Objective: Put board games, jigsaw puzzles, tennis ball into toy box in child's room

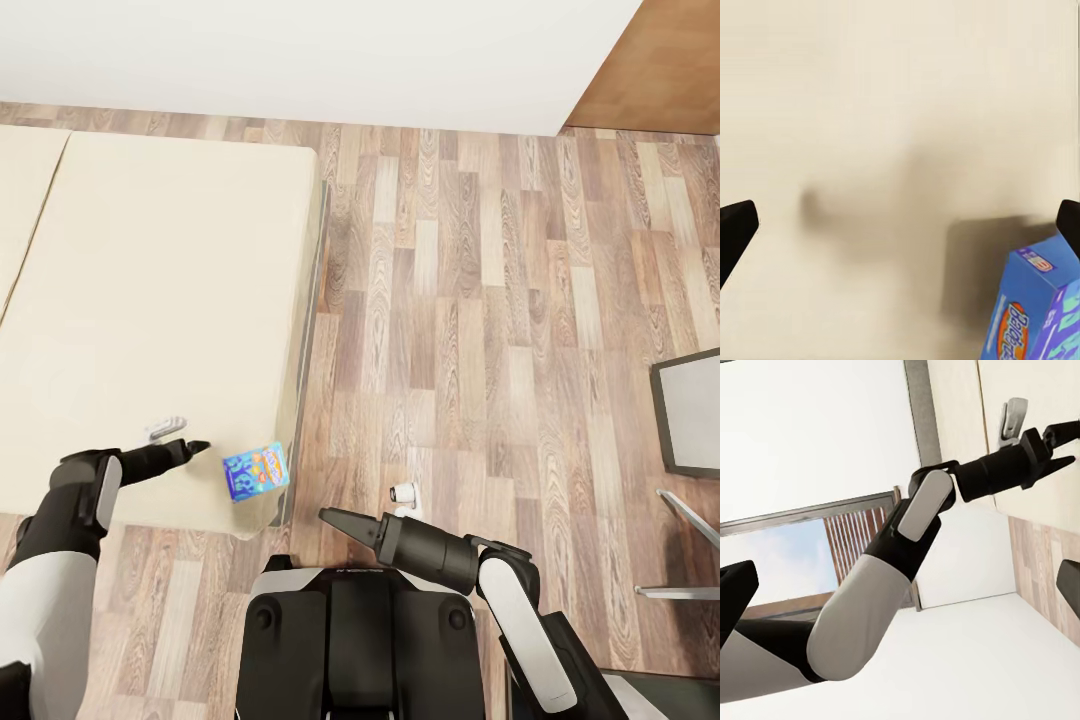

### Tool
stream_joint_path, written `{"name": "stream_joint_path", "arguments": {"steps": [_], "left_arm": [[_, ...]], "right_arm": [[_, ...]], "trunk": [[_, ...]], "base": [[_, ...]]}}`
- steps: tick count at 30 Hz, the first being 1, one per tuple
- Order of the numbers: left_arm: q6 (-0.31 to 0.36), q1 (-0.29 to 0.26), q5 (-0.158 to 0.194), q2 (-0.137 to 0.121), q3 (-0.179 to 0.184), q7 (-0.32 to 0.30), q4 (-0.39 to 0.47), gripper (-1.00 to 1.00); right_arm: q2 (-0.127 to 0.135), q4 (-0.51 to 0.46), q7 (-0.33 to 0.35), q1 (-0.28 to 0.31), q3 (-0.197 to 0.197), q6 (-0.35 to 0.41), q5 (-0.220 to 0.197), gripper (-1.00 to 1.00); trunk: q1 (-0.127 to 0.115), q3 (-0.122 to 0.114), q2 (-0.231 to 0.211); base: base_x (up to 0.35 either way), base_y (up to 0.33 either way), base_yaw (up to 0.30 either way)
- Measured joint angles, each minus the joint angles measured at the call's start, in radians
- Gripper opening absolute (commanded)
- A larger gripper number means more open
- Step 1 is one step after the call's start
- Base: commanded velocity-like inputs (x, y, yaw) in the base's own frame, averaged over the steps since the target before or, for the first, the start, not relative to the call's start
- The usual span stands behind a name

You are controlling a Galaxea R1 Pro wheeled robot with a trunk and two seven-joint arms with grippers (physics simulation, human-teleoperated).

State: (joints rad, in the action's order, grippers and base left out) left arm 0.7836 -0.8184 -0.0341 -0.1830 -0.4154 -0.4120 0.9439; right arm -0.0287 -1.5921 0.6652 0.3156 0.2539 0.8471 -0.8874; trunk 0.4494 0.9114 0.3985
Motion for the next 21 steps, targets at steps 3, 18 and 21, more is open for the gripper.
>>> {"name": "stream_joint_path", "arguments": {"steps": [3, 18, 21], "left_arm": [[0.004, 0.004, 0.001, -0.001, -0.007, -0.009, 0.009, 1.0], [0.078, 0.019, 0.0, -0.071, -0.039, -0.382, 0.019, 1.0], [0.083, 0.02, -0.002, -0.079, -0.039, -0.452, 0.019, 1.0]], "right_arm": [[0.001, 0.0, 0.0, 0.0, 0.0, 0.0, 0.0, 1.0], [0.006, -0.002, 0.003, 0.0, -0.003, -0.001, 0.0, 1.0], [0.006, -0.001, 0.005, 0.0, -0.003, -0.001, 0.0, 1.0]], "trunk": [[0.0, 0.0, 0.0], [0.0, -0.01, 0.0], [0.0, -0.011, 0.0]], "base": [[0.0, 0.0, 0.0], [0.0, 0.0, 0.0], [0.0, 0.0, 0.0]]}}
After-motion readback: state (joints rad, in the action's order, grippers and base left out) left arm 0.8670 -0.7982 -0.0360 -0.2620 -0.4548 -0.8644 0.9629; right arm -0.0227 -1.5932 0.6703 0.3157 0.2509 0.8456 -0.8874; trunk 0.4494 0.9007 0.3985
